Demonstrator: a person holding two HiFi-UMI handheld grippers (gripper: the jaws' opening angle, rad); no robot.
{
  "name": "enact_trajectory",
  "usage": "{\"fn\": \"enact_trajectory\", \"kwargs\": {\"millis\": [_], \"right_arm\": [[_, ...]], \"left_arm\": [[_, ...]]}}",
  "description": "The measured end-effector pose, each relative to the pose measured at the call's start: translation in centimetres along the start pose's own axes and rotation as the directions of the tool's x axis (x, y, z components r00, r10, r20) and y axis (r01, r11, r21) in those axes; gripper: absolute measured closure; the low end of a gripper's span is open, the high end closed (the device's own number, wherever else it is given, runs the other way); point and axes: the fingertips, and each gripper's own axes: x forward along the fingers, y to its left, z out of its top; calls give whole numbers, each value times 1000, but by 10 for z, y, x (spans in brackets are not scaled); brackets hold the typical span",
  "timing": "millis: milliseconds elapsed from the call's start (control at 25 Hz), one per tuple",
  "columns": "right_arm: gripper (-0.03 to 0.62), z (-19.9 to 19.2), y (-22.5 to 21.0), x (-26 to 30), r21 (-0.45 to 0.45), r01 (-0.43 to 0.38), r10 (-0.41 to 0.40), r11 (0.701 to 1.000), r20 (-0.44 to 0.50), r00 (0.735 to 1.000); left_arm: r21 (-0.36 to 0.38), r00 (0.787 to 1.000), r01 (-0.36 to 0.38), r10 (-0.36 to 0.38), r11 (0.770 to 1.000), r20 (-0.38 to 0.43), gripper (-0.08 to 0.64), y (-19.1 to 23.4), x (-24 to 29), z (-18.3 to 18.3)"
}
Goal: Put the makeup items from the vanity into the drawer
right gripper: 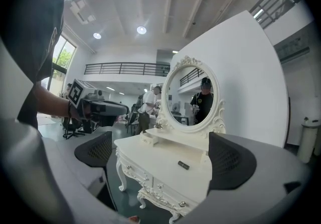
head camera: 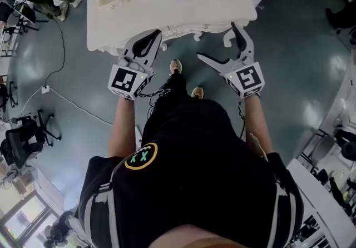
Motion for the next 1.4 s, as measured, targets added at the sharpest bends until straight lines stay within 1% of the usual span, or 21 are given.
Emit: {"fn": "enact_trajectory", "kwargs": {"millis": [200,400,560,680,840,960,1160,1280,1400], "right_arm": [[-6,-4,-6,19,4,-1,1,1000,-5,1000],[-6,-7,-29,54,1,14,-14,1000,-19,1000],[-6,-10,-53,93,-4,21,-21,1000,-37,999],[-6,-11,-75,127,-4,34,-34,999,-56,998],[-6,-2,-100,174,-17,38,-39,999,-69,997],[-6,4,-115,206,-18,51,-52,999,-80,995],[-6,2,-132,238,-23,52,-54,998,-105,993],[-6,-1,-140,246,-23,25,-27,999,-115,993],[-6,-6,-151,250,-10,-5,4,1000,-120,993]], "left_arm": [[-6,1000,14,-14,1000,-2,538,13,14,-9],[-14,999,33,-33,999,4,538,47,43,-20],[-27,999,47,-47,999,5,538,86,70,-33],[-35,998,58,-58,998,6,538,124,94,-43],[-39,997,73,-72,997,16,538,173,124,-48],[-50,995,97,-95,994,27,538,200,143,-50],[-60,991,131,-130,990,21,538,223,171,-57],[-66,992,124,-123,990,9,538,226,184,-59],[-69,995,99,-100,993,-7,538,226,196,-60]]}}
